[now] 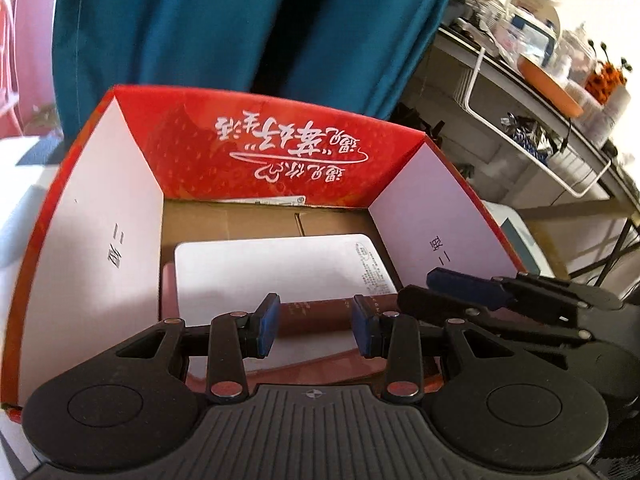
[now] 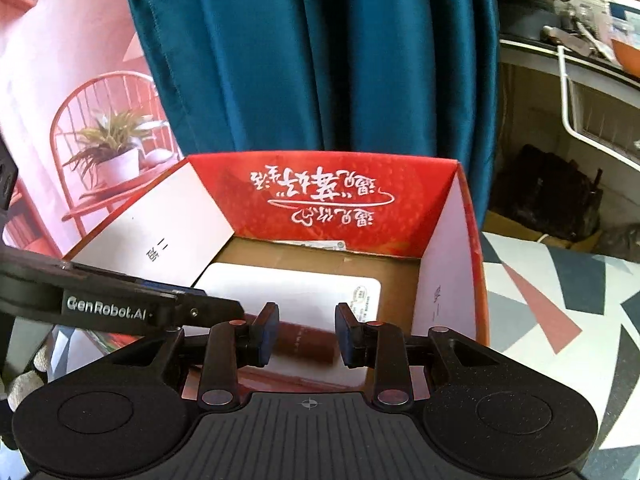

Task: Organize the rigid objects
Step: 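Lower the dark red cylinder into the box and open the left gripper, then move the left tool back to the lilac cylinder on the table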

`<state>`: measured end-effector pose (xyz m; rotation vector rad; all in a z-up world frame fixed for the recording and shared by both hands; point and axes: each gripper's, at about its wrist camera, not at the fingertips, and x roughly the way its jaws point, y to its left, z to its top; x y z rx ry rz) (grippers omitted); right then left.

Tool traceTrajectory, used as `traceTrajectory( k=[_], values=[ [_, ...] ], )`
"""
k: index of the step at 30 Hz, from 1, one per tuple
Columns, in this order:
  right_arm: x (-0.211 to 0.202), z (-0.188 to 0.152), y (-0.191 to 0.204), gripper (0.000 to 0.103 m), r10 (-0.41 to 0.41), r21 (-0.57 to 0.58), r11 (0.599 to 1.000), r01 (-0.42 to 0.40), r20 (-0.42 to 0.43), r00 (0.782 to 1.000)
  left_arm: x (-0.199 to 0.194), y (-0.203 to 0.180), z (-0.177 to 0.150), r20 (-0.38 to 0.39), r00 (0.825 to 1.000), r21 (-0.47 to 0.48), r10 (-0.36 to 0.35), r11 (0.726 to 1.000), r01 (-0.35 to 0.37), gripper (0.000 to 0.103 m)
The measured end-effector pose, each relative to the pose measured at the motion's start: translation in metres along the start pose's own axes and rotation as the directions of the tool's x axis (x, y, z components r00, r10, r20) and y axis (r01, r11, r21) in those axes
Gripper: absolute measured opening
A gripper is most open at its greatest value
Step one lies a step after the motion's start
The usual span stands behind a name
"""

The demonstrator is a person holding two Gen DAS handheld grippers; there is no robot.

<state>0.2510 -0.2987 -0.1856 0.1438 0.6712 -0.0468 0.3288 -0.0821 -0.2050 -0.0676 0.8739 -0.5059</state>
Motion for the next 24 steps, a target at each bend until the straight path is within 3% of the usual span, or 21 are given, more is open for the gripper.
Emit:
traceTrajectory(
  k=[2, 4, 6, 10, 12, 15, 20, 24],
  values=[
    [-0.003, -0.003, -0.001, 0.032, 0.009, 0.020, 1.000, -0.010, 0.016, 1.000, -0.006, -0.001, 0.000, 0.019, 1.000, 0.017, 0.010, 1.000, -0.010, 0.040],
    [-0.008, -0.005, -0.001, 0.042, 0.010, 0.026, 1.000, -0.011, 0.039, 0.999, -0.016, -0.003, -0.001, 0.052, 0.999, 0.038, 0.012, 0.999, -0.014, 0.044],
    [-0.018, -0.008, 0.001, 0.059, 0.025, 0.001, 1.000, -0.026, 0.089, 0.996, -0.029, -0.006, -0.002, 0.093, 0.995, 0.060, 0.021, 0.998, -0.027, 0.052],
    [-0.047, -0.018, 0.005, 0.084, 0.042, -0.064, 0.998, -0.029, 0.205, 0.978, -0.063, -0.010, -0.009, 0.217, 0.974, 0.083, 0.060, 0.993, -0.079, 0.087],
    [-0.059, -0.021, 0.004, 0.097, 0.045, -0.061, 0.998, -0.031, 0.240, 0.970, -0.076, -0.011, -0.012, 0.251, 0.966, 0.083, 0.065, 0.993, -0.089, 0.096],
    [-0.074, -0.028, 0.005, 0.103, 0.049, -0.076, 0.997, -0.029, 0.282, 0.958, -0.090, -0.016, -0.020, 0.276, 0.955, 0.100, 0.107, 0.985, -0.140, 0.103],
    [-0.088, -0.044, 0.013, 0.103, 0.033, -0.107, 0.994, 0.001, 0.312, 0.949, -0.110, -0.016, -0.041, 0.287, 0.947, 0.102, 0.141, 0.979, -0.176, 0.103],
    [-0.097, -0.062, 0.013, 0.103, 0.021, -0.070, 0.998, 0.001, 0.314, 0.949, -0.125, -0.014, -0.067, 0.300, 0.941, 0.090, 0.159, 0.977, -0.194, 0.103]
  ],
)
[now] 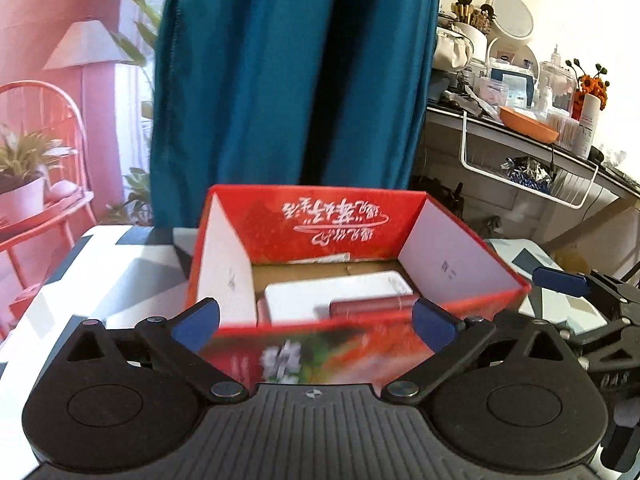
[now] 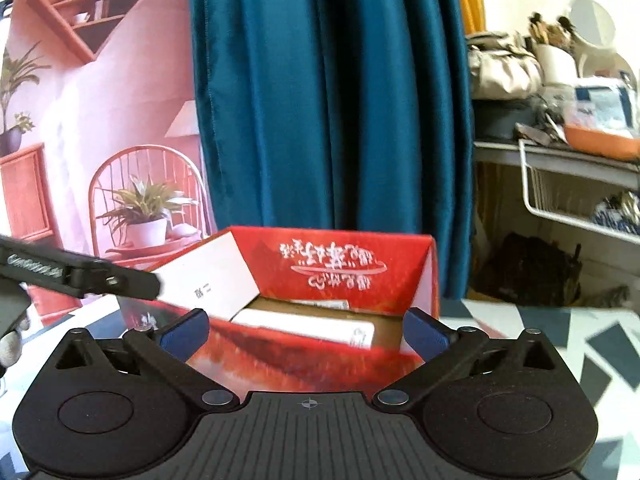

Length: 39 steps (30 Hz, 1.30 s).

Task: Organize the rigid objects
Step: 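Move the left tool back to the lilac cylinder on the table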

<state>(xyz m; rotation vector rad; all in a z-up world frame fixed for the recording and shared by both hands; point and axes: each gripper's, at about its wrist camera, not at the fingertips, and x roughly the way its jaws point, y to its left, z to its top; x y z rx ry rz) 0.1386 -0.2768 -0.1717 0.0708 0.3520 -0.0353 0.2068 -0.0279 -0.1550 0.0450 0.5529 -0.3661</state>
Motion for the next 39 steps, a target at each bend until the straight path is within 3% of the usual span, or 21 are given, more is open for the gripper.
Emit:
traceTrajectory(
  k=[4, 9, 16, 18, 29, 36, 39],
  values=[
    [-0.012, -0.024, -0.002, 0.103, -0.051, 0.026, 0.998, 0.052, -0.008, 0.999, -0.016, 0.002, -0.024, 0.016, 1.000, -0.024, 0.004, 1.000, -0.004, 0.103],
    [-0.023, -0.063, -0.003, 0.103, -0.108, 0.042, 0.993, 0.111, -0.070, 0.992, -0.022, -0.004, -0.057, -0.022, 1.000, -0.052, -0.020, 0.998, 0.018, 0.103],
    [-0.038, -0.102, 0.009, 0.102, -0.174, -0.068, 0.984, 0.166, -0.121, 0.977, -0.020, -0.006, -0.092, -0.083, 0.997, -0.067, -0.011, 0.998, 0.005, 0.103],
    [-0.041, -0.110, 0.012, 0.098, -0.174, -0.084, 0.983, 0.164, -0.133, 0.976, -0.018, -0.005, -0.096, -0.095, 0.995, -0.076, -0.009, 0.997, 0.001, 0.103],
    [-0.034, -0.116, 0.027, 0.087, -0.138, -0.180, 0.978, 0.107, -0.166, 0.976, -0.014, -0.006, -0.108, -0.128, 0.992, -0.081, 0.020, 0.996, -0.030, 0.103],
    [-0.029, -0.115, 0.016, 0.085, -0.131, -0.110, 0.988, 0.110, -0.201, 0.971, -0.015, -0.005, -0.108, -0.127, 0.992, -0.091, 0.014, 0.996, -0.025, 0.102],
    [-0.028, -0.114, 0.013, 0.084, -0.130, -0.096, 0.989, 0.112, -0.207, 0.970, -0.017, -0.005, -0.107, -0.122, 0.992, -0.104, 0.004, 0.994, -0.017, 0.097]
  ],
)
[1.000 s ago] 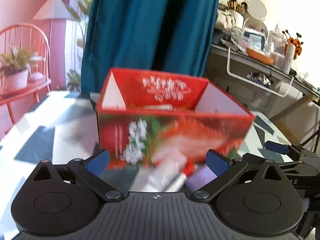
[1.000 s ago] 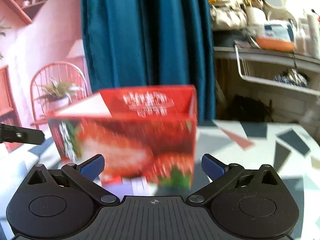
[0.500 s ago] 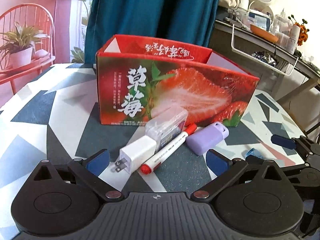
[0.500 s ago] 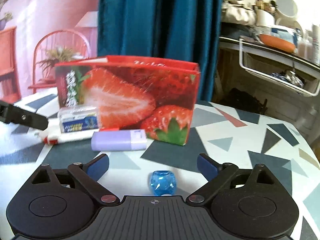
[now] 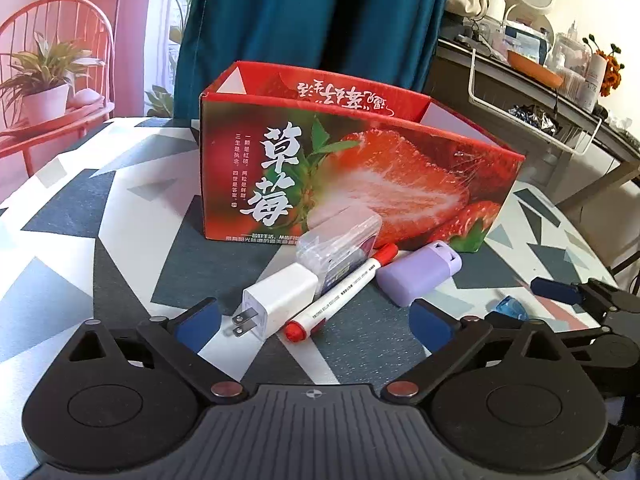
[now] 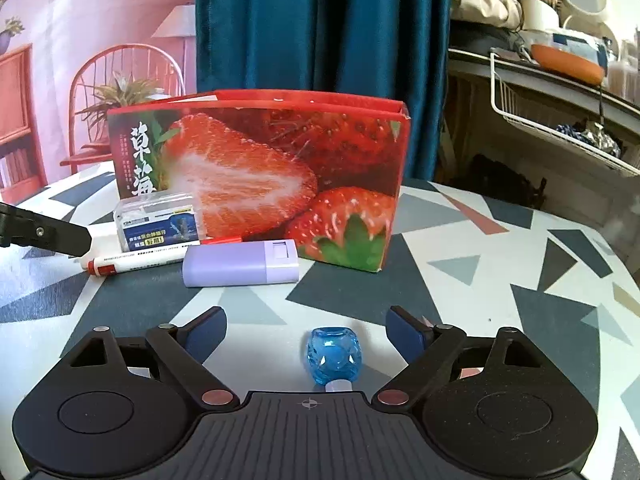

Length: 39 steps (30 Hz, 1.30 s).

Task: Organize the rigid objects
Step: 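Move the left tool back to the lilac cylinder on the table, then close the left gripper around the lilac cylinder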

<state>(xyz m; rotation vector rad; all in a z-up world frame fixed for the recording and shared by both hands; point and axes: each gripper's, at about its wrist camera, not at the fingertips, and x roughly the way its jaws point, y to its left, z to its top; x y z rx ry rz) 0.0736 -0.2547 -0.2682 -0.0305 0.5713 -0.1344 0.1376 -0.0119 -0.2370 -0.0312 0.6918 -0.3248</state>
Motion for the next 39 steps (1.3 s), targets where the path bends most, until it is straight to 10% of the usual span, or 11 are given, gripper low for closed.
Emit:
traceTrajectory(
  k=[11, 21, 39],
  values=[
    [0.022, 0.022, 0.004, 0.076, 0.067, -0.094, 0.993, -0.073, -0.069, 0.995, 0.010, -0.024, 0.017, -0.020, 0.991, 0.000, -0.130, 0.992, 0.130, 0.067],
    [0.050, 0.042, 0.004, 0.070, 0.145, -0.126, 0.978, -0.164, -0.147, 0.979, 0.061, -0.044, 0.029, -0.127, 0.967, -0.123, -0.222, 0.971, 0.207, 0.063],
    [0.070, 0.045, 0.021, 0.067, 0.212, -0.215, 0.944, -0.251, -0.189, 0.959, 0.108, -0.056, 0.030, -0.192, 0.969, -0.150, -0.154, 0.981, 0.126, 0.051]
  ],
)
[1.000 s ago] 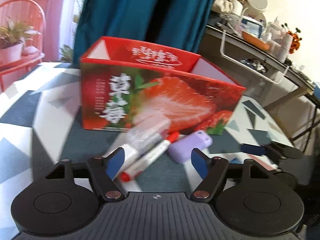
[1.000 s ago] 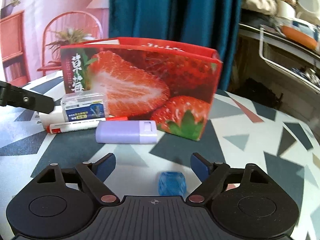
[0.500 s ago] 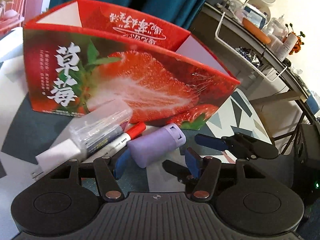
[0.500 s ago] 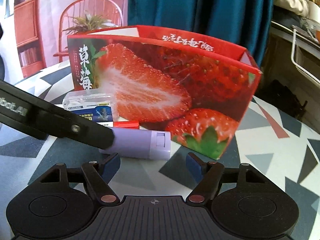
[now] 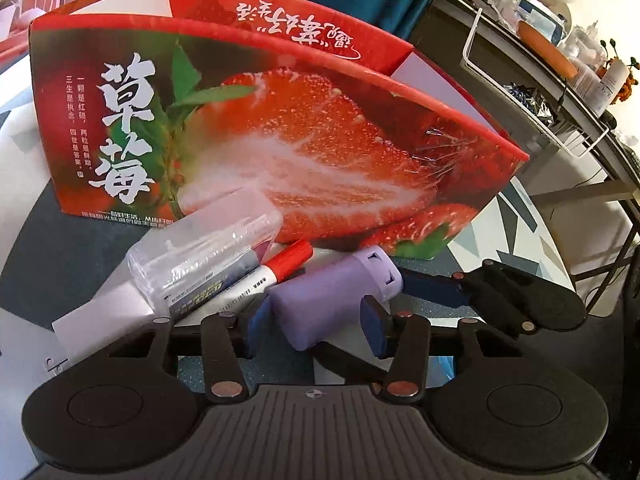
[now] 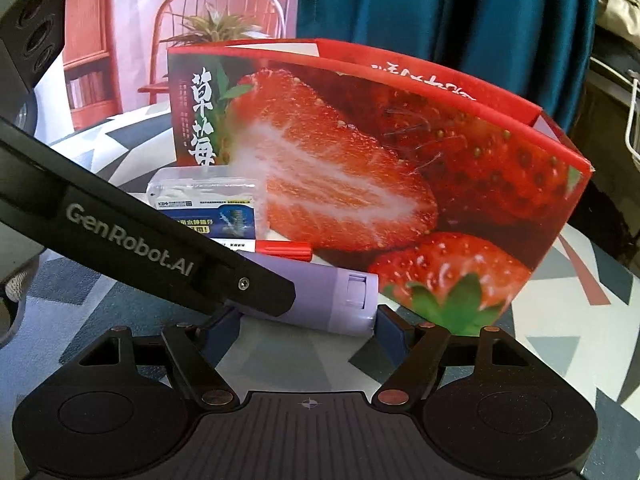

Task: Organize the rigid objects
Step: 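Close the left gripper around the lilac cylinder, then lift the lilac cylinder with the left gripper and carry it over the box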

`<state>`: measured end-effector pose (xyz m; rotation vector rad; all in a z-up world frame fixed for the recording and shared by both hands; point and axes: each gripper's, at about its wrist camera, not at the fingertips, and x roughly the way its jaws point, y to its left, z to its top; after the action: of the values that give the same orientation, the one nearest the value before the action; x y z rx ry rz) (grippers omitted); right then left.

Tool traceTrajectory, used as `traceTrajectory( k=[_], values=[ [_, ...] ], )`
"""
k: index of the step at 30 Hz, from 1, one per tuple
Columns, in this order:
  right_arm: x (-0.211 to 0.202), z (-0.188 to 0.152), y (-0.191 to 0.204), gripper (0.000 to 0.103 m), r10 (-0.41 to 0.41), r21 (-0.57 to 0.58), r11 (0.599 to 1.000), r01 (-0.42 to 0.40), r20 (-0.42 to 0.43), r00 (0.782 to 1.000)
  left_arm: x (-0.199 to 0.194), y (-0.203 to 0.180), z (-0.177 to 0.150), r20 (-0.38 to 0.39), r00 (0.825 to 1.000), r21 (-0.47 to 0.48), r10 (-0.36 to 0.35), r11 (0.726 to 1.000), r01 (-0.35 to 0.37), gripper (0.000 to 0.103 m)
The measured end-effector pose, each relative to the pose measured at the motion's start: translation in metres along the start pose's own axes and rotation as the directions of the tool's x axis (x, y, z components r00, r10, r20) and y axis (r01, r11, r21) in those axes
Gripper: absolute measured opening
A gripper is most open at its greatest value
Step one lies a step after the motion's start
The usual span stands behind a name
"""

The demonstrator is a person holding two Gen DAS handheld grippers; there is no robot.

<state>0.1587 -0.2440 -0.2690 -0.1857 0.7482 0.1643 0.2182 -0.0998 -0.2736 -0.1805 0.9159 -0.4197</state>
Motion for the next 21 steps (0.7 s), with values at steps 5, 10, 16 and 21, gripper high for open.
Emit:
traceTrajectory(
  k=[5, 10, 16, 21],
  values=[
    [-0.012, -0.005, -0.003, 0.049, 0.014, 0.068, 0.998, -0.014, 0.000, 1.000, -0.004, 0.006, -0.008, -0.002, 1.000, 0.003, 0.002, 1.000, -0.002, 0.048],
    [-0.026, -0.015, 0.000, 0.034, 0.003, 0.097, 0.995, -0.003, 0.006, 1.000, -0.008, 0.007, -0.015, -0.001, 1.000, 0.009, -0.007, 1.000, 0.007, 0.048],
    [-0.036, -0.021, 0.006, 0.026, -0.009, 0.111, 0.994, 0.008, 0.005, 1.000, -0.014, 0.009, -0.021, -0.002, 1.000, 0.006, -0.016, 1.000, 0.016, 0.048],
    [-0.038, -0.020, 0.013, 0.025, -0.018, 0.090, 0.996, 0.019, -0.009, 1.000, -0.020, 0.011, -0.026, -0.008, 1.000, 0.012, -0.019, 1.000, 0.019, 0.048]
  ],
)
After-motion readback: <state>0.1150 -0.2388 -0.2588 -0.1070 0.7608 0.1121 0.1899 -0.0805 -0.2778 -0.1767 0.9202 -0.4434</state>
